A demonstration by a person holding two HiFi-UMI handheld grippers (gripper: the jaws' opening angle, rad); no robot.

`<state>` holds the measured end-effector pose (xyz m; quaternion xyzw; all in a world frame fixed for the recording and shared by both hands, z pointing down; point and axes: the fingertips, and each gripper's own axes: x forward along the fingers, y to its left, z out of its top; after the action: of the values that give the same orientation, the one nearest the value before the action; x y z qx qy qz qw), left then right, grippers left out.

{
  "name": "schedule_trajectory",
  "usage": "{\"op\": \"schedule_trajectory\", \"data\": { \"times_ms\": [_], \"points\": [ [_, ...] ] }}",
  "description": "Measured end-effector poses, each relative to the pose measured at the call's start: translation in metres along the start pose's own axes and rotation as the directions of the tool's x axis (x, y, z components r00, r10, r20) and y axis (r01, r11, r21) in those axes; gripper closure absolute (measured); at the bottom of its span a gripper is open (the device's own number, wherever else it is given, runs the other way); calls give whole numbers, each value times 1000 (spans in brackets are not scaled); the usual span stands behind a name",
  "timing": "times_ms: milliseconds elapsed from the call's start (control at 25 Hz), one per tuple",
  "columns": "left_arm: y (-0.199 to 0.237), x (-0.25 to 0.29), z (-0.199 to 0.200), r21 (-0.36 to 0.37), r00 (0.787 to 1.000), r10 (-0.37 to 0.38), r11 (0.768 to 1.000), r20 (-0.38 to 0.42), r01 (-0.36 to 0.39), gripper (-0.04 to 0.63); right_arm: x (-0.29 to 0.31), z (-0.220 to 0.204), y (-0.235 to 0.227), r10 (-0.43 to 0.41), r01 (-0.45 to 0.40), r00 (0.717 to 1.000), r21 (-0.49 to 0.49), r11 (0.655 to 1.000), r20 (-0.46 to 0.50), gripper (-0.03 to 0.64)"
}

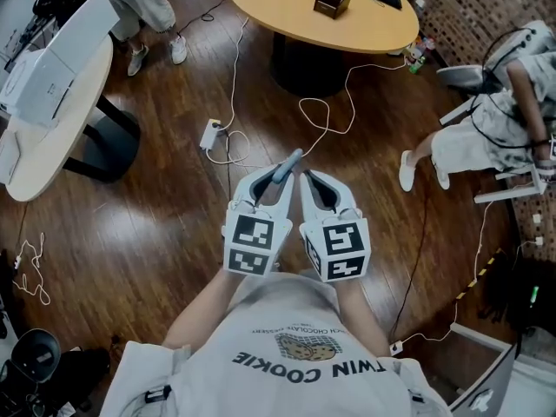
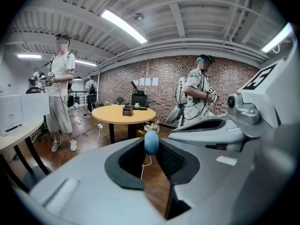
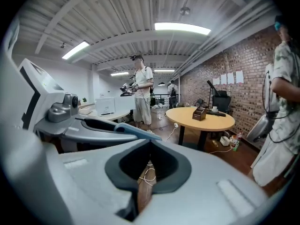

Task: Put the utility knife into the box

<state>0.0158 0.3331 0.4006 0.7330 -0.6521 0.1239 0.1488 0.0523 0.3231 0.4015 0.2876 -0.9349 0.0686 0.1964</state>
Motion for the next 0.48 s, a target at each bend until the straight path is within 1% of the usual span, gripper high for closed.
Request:
{"op": "schedule_trajectory", "data": {
  "times_ms": [160, 320, 480],
  "points": [
    [23, 6, 9, -5, 1000, -7, 1000, 9, 7, 520, 20, 14, 1, -13, 13, 1000, -6, 1000, -5, 615],
    [35, 16, 9, -17, 1000, -16, 1000, 10, 16, 521, 36, 18, 0, -16, 16, 1000, -7, 1000, -8, 615],
    [44, 29, 11, -12, 1000, -16, 1000, 2, 16, 522, 52, 21, -6, -8, 8, 1000, -6, 1000, -16, 615]
  ]
}}
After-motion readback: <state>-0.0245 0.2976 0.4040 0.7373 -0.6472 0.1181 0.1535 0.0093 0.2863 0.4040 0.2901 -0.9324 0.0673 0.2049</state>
